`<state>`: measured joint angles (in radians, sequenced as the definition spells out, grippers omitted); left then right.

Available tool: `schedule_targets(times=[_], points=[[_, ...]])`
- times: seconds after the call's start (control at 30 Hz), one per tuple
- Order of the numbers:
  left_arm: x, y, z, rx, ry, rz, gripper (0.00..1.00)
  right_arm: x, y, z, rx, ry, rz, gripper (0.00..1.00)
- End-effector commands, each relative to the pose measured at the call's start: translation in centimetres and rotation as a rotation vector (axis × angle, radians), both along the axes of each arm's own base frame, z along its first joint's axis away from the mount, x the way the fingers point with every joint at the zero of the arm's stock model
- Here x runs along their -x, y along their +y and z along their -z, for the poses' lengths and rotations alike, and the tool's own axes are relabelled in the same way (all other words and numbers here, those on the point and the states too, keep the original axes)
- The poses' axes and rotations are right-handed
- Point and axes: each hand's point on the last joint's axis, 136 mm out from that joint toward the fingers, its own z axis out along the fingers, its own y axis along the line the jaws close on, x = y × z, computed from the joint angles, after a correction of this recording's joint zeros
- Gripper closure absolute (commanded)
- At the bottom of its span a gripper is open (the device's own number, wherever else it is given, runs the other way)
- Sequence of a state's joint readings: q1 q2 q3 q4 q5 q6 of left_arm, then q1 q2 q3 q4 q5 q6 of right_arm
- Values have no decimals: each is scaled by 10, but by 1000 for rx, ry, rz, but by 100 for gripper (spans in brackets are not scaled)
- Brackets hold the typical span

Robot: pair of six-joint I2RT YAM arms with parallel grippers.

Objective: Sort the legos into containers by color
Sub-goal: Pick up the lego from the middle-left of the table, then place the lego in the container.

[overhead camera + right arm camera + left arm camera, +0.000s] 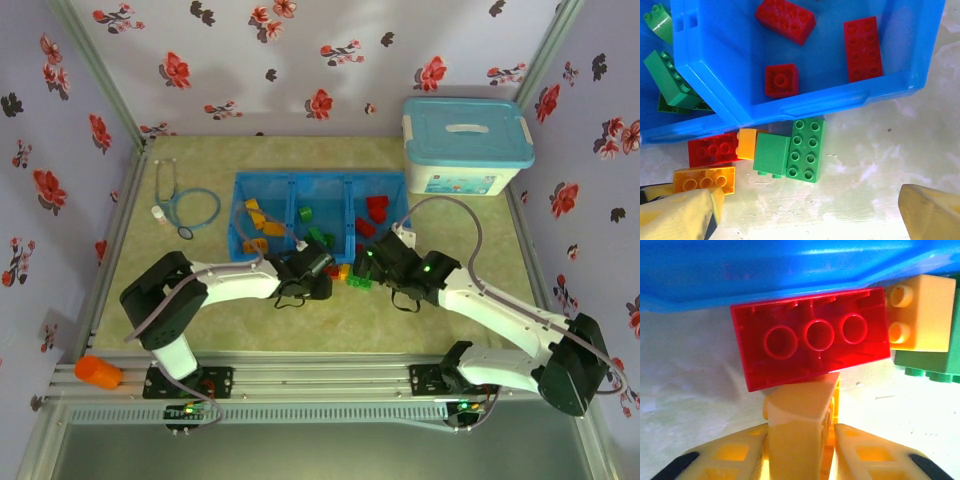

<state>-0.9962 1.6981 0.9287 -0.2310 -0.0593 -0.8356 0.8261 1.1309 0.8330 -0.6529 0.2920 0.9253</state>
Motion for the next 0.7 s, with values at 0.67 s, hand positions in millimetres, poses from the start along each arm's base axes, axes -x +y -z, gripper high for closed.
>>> schedule_targets(times=[0.67], points=[[-56,126,-124,-18,-239,-175,74,12,-8,15,-48,22,35,5]])
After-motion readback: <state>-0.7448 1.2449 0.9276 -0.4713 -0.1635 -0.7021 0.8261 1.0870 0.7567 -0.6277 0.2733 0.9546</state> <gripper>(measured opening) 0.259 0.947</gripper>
